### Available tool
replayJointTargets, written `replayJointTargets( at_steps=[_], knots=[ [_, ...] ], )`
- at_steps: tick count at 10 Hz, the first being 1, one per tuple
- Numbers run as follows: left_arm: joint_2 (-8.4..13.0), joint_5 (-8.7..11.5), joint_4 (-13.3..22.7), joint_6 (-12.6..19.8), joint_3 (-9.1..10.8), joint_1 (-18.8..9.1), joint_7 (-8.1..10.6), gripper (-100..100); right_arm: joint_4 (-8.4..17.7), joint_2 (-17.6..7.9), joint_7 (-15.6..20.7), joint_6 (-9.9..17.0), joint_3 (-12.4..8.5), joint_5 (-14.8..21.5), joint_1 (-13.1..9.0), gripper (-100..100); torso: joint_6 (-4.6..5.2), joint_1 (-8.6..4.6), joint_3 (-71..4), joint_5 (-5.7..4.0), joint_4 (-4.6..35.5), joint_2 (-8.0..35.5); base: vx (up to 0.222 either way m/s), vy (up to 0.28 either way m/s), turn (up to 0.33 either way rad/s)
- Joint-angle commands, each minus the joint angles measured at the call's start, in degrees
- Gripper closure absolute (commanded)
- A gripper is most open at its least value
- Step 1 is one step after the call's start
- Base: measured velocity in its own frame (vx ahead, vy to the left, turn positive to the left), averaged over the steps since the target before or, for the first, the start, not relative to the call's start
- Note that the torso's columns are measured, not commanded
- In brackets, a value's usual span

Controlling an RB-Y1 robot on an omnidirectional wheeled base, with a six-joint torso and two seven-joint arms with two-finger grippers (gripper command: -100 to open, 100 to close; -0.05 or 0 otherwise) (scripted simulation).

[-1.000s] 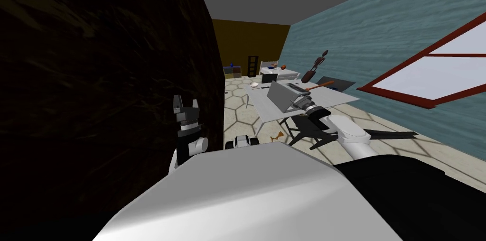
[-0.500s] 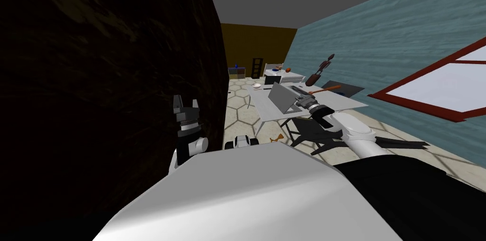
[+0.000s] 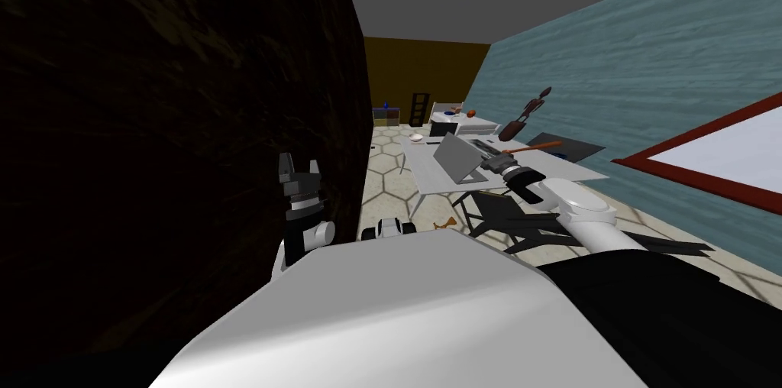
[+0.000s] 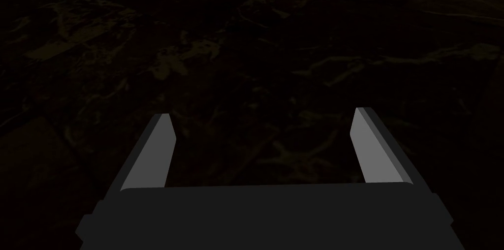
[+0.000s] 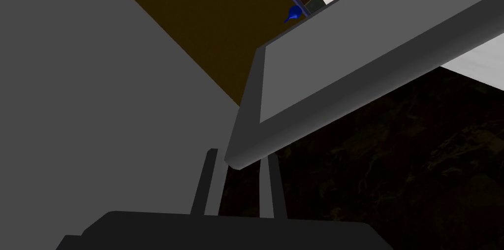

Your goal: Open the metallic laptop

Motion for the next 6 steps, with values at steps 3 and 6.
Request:
replayJointTargets(
  at_steps=[3,6],
  knots=[
    [0.00,0.00,0.00,0.00,0.00,0.00,0.00,0,5.01,-0.92,-5.51,-0.09,1.75,-4.38,-1.52,100,-0.33,0.31,-0.14,0.26,0.06,-0.17,-0.055,-0.088,0.121],
    [0.01,0.00,0.00,0.00,0.01,0.00,0.00,0,8.20,-0.71,-9.01,-0.41,3.23,-7.48,-2.32,100,-0.28,0.31,-0.16,0.15,0.00,-0.23,-0.080,-0.119,0.116]
  ],
)
